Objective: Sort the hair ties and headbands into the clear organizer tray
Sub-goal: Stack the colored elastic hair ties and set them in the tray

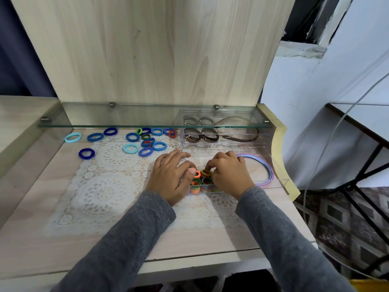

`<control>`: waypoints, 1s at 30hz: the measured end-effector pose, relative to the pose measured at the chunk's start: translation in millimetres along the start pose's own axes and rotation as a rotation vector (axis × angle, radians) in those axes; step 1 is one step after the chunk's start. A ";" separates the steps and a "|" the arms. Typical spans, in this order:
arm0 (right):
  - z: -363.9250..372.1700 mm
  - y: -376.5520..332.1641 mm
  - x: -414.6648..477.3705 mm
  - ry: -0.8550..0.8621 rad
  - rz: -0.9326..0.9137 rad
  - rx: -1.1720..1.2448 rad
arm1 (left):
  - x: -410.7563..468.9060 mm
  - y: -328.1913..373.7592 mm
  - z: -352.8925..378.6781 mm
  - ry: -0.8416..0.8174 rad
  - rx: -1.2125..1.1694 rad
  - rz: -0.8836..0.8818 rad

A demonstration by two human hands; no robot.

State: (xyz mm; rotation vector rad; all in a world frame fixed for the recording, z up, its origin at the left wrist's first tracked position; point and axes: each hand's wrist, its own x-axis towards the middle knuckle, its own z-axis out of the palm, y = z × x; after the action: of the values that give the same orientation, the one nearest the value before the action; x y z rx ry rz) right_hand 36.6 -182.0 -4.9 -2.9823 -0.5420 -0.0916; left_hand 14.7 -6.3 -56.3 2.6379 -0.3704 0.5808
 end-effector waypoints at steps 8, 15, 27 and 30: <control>4.0 7.8 -4.2 0.228 0.006 0.227 | -2.5 2.1 -6.7 0.117 -0.097 0.091; -5.0 15.9 -1.4 0.082 -0.113 0.202 | -5.2 2.0 -8.0 0.130 -0.164 0.163; -13.1 16.4 2.8 0.003 -0.138 0.169 | -5.2 3.6 -11.4 0.016 -0.186 0.246; -16.3 16.0 5.4 -0.027 -0.147 0.173 | -5.3 4.0 -11.5 0.012 -0.187 0.242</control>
State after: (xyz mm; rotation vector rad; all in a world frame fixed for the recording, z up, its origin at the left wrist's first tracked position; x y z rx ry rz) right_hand 46.6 -196.9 10.1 -2.7767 -0.7324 -0.0157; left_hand 4.7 -3.8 -47.8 2.4258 -0.7113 0.6048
